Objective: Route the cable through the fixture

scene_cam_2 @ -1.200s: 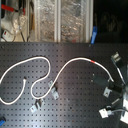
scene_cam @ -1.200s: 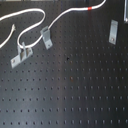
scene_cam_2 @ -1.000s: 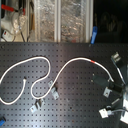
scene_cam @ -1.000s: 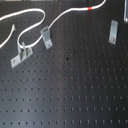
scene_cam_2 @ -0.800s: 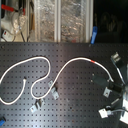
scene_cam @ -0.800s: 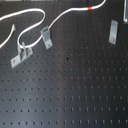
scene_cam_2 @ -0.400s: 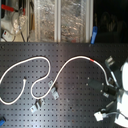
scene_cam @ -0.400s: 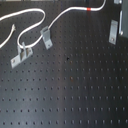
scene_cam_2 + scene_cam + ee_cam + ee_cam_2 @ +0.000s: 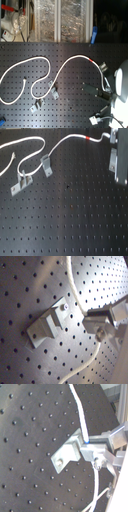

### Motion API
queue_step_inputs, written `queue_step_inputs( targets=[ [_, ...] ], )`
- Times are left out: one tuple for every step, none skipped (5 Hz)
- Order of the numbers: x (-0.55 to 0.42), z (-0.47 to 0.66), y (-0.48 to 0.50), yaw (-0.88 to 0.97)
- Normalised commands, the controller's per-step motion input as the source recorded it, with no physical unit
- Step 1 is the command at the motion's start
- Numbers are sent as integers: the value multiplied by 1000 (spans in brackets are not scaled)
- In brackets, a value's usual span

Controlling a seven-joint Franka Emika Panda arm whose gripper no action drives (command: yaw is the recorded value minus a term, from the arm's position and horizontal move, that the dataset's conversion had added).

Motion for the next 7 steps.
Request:
queue_step_inputs(
  targets=[
    [-25, 309, 28, -197],
    [-7, 1, -39, 0],
    [-8, -54, -135, 0],
    [-8, -40, -49, 0],
    [-1, 1, -48, 0],
    [113, 6, -438, -100],
    [207, -19, -314, -180]
  ],
)
